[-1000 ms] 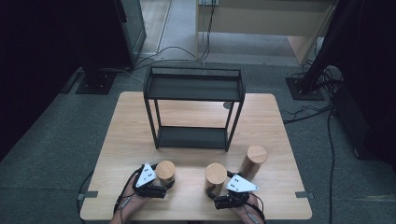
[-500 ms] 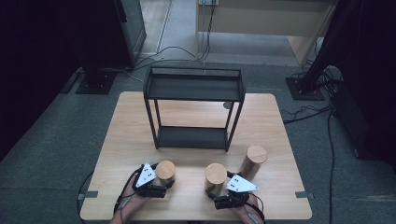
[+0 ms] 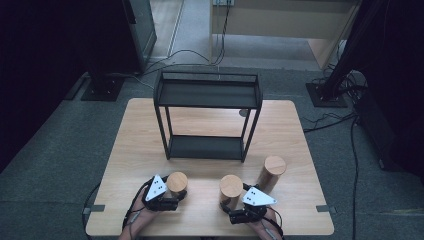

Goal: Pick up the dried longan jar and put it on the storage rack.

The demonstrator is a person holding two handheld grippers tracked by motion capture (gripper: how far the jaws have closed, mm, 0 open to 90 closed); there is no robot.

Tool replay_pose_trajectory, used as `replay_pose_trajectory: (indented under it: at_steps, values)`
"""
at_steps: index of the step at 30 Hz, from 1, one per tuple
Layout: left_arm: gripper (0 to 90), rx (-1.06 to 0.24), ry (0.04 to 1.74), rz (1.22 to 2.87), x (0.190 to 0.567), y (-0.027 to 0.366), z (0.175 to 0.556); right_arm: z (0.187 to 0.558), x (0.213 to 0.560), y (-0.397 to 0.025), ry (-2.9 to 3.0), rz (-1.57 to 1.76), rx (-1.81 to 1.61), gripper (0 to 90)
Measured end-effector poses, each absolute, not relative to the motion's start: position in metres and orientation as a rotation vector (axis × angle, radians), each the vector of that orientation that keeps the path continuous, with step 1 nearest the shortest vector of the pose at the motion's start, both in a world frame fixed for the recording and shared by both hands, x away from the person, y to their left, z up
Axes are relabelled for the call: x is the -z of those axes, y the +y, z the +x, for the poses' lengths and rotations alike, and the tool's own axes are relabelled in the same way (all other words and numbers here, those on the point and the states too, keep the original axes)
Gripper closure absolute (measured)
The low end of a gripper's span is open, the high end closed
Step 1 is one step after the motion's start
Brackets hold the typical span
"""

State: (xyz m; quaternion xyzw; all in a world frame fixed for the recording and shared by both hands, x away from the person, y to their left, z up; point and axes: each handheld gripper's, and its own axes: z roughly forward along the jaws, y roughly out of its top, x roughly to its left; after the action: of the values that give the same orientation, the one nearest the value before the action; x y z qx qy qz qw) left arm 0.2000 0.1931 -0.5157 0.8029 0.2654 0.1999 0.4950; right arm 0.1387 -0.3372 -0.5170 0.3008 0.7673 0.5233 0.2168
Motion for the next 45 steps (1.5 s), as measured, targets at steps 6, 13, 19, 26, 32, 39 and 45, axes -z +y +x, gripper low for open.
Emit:
replay_pose_trajectory:
  at_steps: [6, 13, 19, 26, 32, 39, 45]
  values:
    - [24.9, -0.469, 0.66, 1.928, 0.517, 0.193, 0.2, 0.139, 0.517, -0.337, 2.13, 0.829, -1.448, 5.2]
    - [25.5, -0.47, 0.675, 1.925, 0.516, 0.191, 0.2, 0.139, 0.517, -0.337, 2.13, 0.829, -1.448, 5.2]
    - [25.6, -0.473, 0.7, 1.908, 0.515, 0.188, 0.2, 0.139, 0.517, -0.337, 2.133, 0.83, -1.448, 5.2]
    - [25.7, -0.528, 0.748, 1.877, 0.509, 0.182, 0.2, 0.138, 0.517, -0.336, 2.135, 0.831, -1.447, 5.2]
    - [25.7, -0.547, 0.763, 1.883, 0.504, 0.178, 0.204, 0.138, 0.517, -0.336, 2.136, 0.833, -1.449, 5.2]
    - [25.7, -0.558, 0.782, 1.88, 0.501, 0.175, 0.21, 0.139, 0.517, -0.336, 2.14, 0.829, -1.446, 5.2]
    - [25.7, -0.563, 0.792, 1.87, 0.497, 0.169, 0.217, 0.139, 0.517, -0.336, 2.14, 0.829, -1.448, 5.2]
